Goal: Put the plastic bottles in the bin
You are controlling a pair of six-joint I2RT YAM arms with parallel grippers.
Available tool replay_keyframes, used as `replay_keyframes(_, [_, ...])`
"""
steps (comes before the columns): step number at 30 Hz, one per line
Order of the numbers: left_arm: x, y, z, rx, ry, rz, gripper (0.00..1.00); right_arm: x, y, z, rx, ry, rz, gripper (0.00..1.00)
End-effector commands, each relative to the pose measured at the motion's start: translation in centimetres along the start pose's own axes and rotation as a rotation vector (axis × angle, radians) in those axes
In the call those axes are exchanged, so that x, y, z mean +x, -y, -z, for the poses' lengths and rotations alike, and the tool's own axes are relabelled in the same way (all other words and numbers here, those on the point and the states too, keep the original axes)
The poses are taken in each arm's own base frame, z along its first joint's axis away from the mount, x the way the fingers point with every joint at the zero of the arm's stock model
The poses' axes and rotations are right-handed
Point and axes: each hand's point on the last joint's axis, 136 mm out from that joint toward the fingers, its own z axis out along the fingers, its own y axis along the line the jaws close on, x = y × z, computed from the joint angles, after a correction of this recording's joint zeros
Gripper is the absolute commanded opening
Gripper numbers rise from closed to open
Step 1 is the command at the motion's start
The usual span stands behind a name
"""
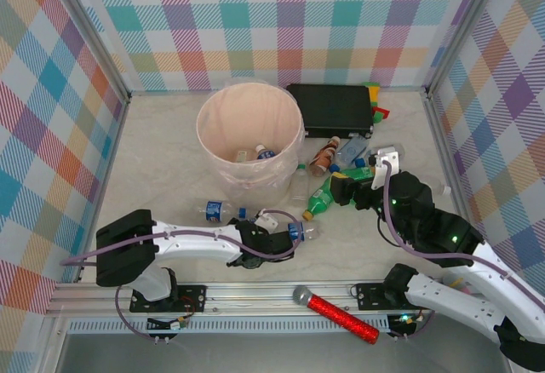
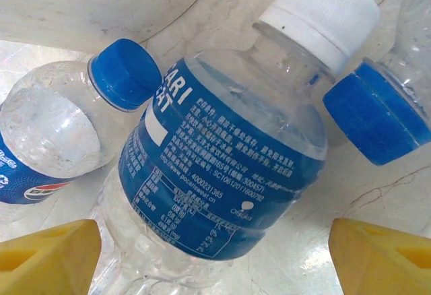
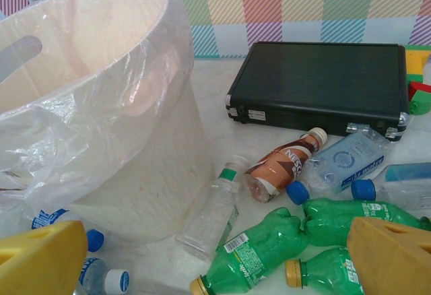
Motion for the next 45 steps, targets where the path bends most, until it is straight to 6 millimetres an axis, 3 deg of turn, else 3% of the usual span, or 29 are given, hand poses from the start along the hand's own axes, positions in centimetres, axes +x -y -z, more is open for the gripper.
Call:
replay_keyframes(1, [0.2, -1.2, -0.4, -0.07, -0.041, -0.01, 0.88, 0.3, 0.2, 0.0, 0.002, 0.001, -0.015, 0.99])
replay_keyframes(9, [0.9, -2.1, -2.1, -0.121, -0.137, 0.018, 0.9, 0.7, 0.4, 0.1, 0.001, -0.007, -0.02, 0.99])
replay_keyframes(14, [1.3, 0.2, -2.2, -0.005, -0.152, -0.013, 0.86, 0.6, 0.6, 0.4, 0.004, 0.002, -0.021, 0.99])
replay_keyframes(18, [1.1, 2.0, -1.1, 0.059, -0.124, -0.048, 0.83, 0.7, 0.6, 0.3, 0.006, 0.003, -0.026, 0.99])
replay_keyframes(23, [1.1, 2.3, -0.5, 0.059, -0.119, -0.064, 0.79, 0.8, 0.4, 0.0, 0.002, -0.007, -0.026, 0.99])
replay_keyframes(30, [1.1, 1.7, -0.6, 0.032, -0.114, -0.042, 0.6, 0.5, 0.2, 0.0, -0.005, -0.002, -0.027, 0.99])
replay_keyframes(37, [-0.6, 0.7, 2.1, 0.045, -0.039, -0.011, 0.59, 0.6, 0.3, 0.0, 0.0, -0.001, -0.03, 0.99])
replay_keyframes(41, [-1.7, -0.3, 4.8, 0.038, 0.035, -0.009, 0.59, 0.9, 0.3, -0.1, -0.001, -0.007, -0.034, 0.99])
replay_keyframes(45, [-3.1, 0.2, 7.7, 0.057, 0.126, -0.059, 0.59, 1.2, 0.2, -0.4, -0.004, -0.007, -0.043, 0.99])
